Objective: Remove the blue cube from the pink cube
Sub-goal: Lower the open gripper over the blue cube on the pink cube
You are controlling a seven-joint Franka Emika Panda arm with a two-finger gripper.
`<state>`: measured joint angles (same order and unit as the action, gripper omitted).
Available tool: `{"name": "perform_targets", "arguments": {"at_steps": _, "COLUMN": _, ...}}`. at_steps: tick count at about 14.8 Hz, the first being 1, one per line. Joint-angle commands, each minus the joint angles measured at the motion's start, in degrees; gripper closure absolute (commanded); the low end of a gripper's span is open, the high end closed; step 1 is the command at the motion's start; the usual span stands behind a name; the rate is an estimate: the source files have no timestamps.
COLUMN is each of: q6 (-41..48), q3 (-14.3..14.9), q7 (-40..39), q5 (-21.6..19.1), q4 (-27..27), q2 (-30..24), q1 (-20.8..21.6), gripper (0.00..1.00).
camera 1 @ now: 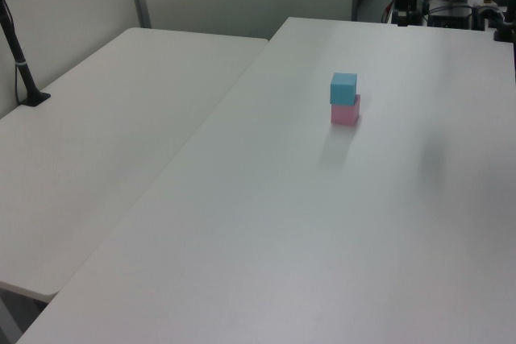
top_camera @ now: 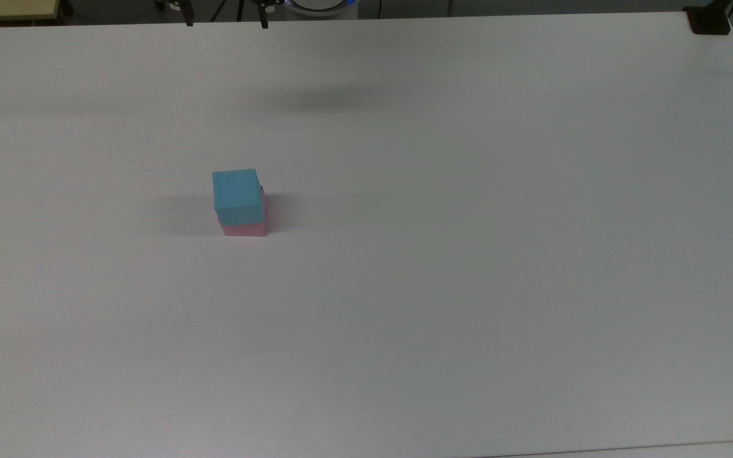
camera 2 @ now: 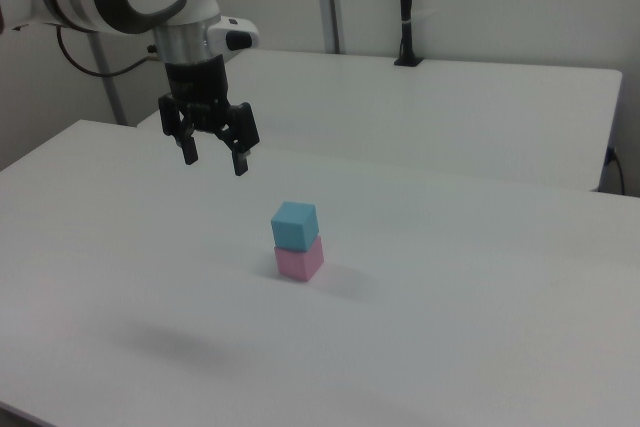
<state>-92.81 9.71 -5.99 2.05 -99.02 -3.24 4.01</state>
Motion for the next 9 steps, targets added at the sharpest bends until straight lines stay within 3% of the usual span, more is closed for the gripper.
{"name": "perform_targets", "arguments": {"at_steps": 1, "q6": -0.9, "q3": -1.5, "q7": 1.2, "q5": 0.8, "q4": 0.8, "q2": 1.5, "q1": -0.6, "gripper": 0.0}}
{"name": "perform_targets", "arguments": {"at_steps": 6, "q6": -1.5, "q3": -1.5, "q7": 1.2, "q5": 0.3, "q4": 1.2, "q2": 2.5, "q1": -0.7, "gripper": 0.0}}
{"name": "perform_targets", "arguments": {"at_steps": 9, "q6": -2.6, "q3": -1.5, "q7": 1.3, "q5": -0.1, "q4": 5.3, "q2": 7.6, "q1": -0.7, "gripper": 0.0}}
